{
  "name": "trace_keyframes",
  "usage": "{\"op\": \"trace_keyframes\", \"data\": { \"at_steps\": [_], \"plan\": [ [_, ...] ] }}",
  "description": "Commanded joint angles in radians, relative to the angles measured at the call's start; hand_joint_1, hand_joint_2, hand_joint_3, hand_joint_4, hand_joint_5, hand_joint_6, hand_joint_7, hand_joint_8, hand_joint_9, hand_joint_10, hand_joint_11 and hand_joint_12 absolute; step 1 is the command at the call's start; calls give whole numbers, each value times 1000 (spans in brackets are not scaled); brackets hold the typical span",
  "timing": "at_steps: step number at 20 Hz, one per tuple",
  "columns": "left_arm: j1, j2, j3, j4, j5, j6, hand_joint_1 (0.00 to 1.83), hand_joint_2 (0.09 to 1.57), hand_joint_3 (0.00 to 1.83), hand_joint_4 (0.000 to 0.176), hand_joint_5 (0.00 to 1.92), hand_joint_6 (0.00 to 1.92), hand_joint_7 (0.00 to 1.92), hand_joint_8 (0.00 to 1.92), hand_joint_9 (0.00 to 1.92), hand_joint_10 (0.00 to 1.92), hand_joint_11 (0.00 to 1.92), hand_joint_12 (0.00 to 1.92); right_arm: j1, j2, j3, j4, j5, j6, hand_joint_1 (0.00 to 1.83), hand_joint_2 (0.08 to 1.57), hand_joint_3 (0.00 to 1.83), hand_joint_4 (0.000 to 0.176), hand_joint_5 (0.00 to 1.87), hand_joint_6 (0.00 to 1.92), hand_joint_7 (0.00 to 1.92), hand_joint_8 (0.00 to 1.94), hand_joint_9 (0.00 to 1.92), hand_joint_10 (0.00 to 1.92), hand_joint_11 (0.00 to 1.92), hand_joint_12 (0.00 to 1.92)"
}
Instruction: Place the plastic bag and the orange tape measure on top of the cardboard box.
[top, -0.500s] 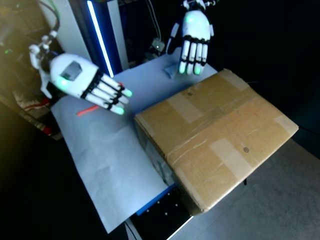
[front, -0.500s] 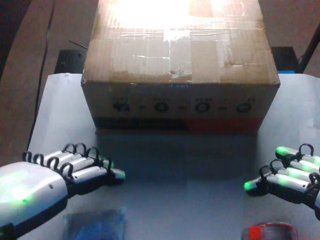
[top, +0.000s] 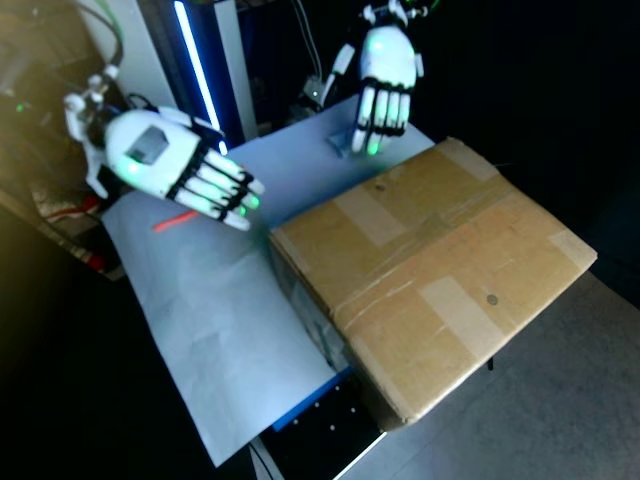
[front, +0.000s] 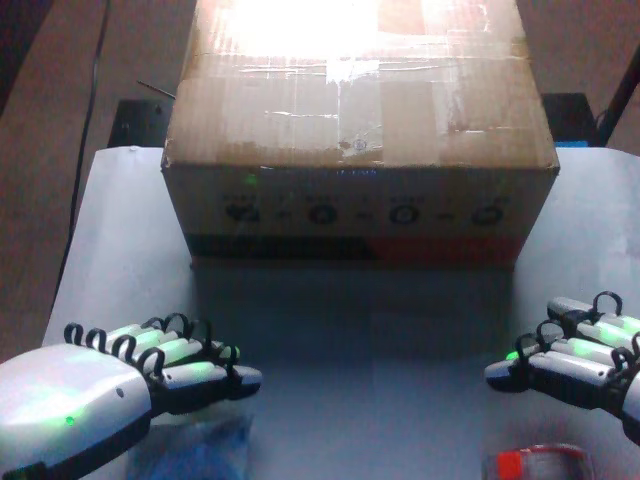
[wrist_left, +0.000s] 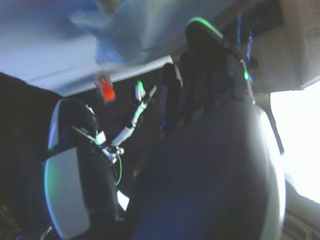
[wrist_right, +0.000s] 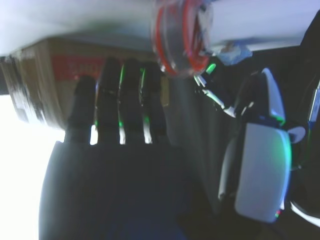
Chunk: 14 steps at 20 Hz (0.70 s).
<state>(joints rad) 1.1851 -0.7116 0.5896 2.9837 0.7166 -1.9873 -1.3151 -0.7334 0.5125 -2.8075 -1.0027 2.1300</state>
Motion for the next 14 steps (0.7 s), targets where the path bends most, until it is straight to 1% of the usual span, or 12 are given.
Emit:
{"op": "trace_keyframes", "data": {
  "at_steps": [1, 2, 3, 4, 5, 6, 7, 8, 9, 10, 12, 14],
  "plan": [
    [-12, -7, 3, 4, 95, 15, 634, 979, 0, 21, 278, 21, 131, 255, 0, 748, 0, 1580, 11, -9, 2, -15, -99, -6, 533, 876, 0, 0, 253, 317, 252, 283, 0, 946, 0, 1479],
    [-12, -13, 4, -10, 90, 38, 660, 983, 1, 14, 284, 16, 146, 225, 0, 748, 0, 1625, 11, -16, 7, -7, -99, -14, 530, 884, 2, 0, 239, 307, 244, 273, 0, 964, 0, 1518],
    [-12, -18, 6, -17, 85, 46, 705, 978, 0, 11, 290, 14, 151, 208, 0, 727, 0, 1591, 11, -20, 10, -3, -99, -14, 535, 877, 0, 0, 240, 310, 248, 277, 0, 987, 0, 1553],
    [-12, -29, 14, -28, 80, 48, 711, 983, 1, 13, 284, 8, 154, 193, 0, 732, 0, 1553, 11, -28, 15, 5, -99, -18, 544, 879, 0, 0, 230, 311, 238, 277, 0, 976, 0, 1548],
    [-12, -41, 22, -37, 77, 48, 742, 959, 0, 8, 310, 10, 190, 171, 0, 808, 0, 1625, 11, -35, 19, 9, -99, -23, 542, 875, 0, 0, 231, 322, 237, 284, 0, 976, 0, 1524],
    [-12, -51, 30, -43, 74, 48, 726, 964, 0, 9, 307, 7, 186, 162, 0, 794, 0, 1623, 11, -41, 22, 12, -99, -26, 533, 867, 0, 0, 222, 322, 230, 278, 0, 943, 0, 1479],
    [-12, -60, 36, -47, 72, 49, 740, 963, 0, 23, 301, 3, 178, 147, 0, 770, 0, 1602, 11, -48, 26, 15, -98, -29, 535, 879, 2, 0, 181, 318, 198, 257, 0, 879, 0, 1438],
    [-12, -68, 41, -52, 69, 49, 748, 964, 0, 20, 306, 4, 185, 145, 0, 784, 0, 1571, 11, -54, 29, 18, -98, -33, 530, 885, 3, 0, 199, 334, 226, 271, 0, 956, 0, 1480],
    [-12, -75, 45, -57, 63, 50, 750, 961, 0, 11, 314, 5, 190, 133, 0, 826, 0, 1597, 10, -61, 33, 23, -95, -37, 526, 889, 3, 0, 182, 344, 210, 267, 0, 926, 0, 1413],
    [-12, -80, 48, -61, 58, 51, 760, 960, 0, 16, 318, 6, 183, 124, 0, 789, 0, 1575, 10, -65, 35, 26, -90, -39, 538, 880, 0, 0, 193, 353, 231, 276, 0, 953, 0, 1394],
    [-11, -93, 55, -72, 47, 51, 752, 963, 1, 16, 334, 6, 200, 112, 0, 798, 0, 1500, 10, -81, 50, 31, -62, -39, 578, 872, 0, 0, 192, 374, 248, 290, 0, 914, 0, 1384],
    [-10, -106, 61, -77, 33, 51, 763, 966, 1, 10, 341, 6, 208, 103, 0, 807, 0, 1458, 10, -102, 68, 43, -39, -39, 622, 851, 0, 0, 218, 379, 288, 291, 42, 881, 0, 1380]
  ]
}}
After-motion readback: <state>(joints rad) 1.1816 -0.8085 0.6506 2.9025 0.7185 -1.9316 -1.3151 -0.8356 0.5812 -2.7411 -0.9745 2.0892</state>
